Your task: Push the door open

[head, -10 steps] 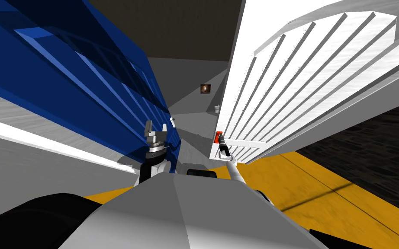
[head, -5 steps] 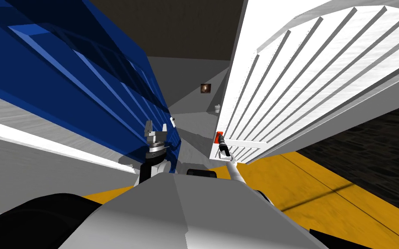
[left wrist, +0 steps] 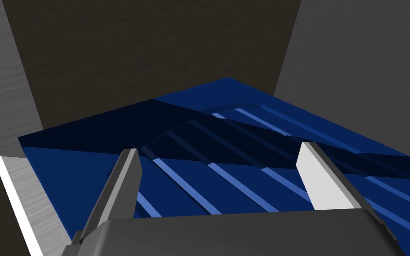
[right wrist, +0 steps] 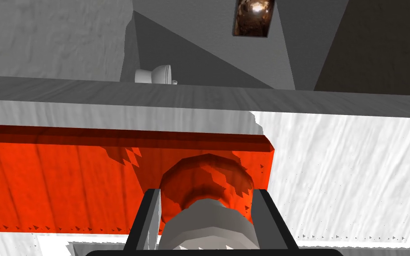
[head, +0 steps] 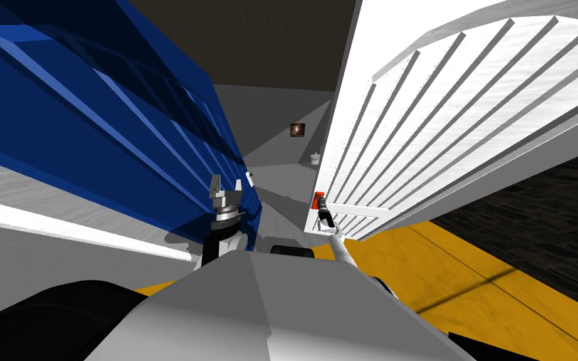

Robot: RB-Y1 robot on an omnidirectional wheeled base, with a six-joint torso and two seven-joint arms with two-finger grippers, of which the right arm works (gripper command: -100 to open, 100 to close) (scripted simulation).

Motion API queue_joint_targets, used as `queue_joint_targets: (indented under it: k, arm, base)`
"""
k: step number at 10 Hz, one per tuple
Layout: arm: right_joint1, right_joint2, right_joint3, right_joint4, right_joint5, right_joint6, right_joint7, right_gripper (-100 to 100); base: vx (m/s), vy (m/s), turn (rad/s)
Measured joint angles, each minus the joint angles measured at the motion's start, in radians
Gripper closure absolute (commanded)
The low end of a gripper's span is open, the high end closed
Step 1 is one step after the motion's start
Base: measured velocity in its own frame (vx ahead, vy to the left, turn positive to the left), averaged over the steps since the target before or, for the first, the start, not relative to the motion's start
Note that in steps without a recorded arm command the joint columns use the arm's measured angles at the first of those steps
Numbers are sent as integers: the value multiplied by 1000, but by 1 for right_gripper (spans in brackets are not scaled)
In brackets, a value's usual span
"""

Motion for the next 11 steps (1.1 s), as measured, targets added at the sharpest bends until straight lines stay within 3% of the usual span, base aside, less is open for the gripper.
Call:
queue_joint_targets:
  k: [1, 3, 5, 6, 8, 9, 10, 11]
  arm:
    - [-7, -2, -12, 13, -1, -11, 4, 100]
    - [0, -7, -25, -19, -3, 8, 8, 100]
    - [-11, -26, -40, 4, -10, -5, 3, 100]
    - [-9, -23, -52, 2, -11, -5, 8, 100]
    - [1, -24, -72, -18, -14, 13, 16, 100]
    - [-3, -33, -82, -11, -18, 13, 14, 100]
    - [-18, -38, -96, 13, -20, 0, 16, 100]
    - [-9, -34, -106, 2, -21, -4, 21, 100]
  base:
    - [181, 41, -27]
    - [173, 52, -31]
    - [180, 61, -70]
    - [195, 76, -52]
    - [210, 84, -62]
    - [169, 77, -65]
    - [160, 47, -92]
    - [165, 51, -35]
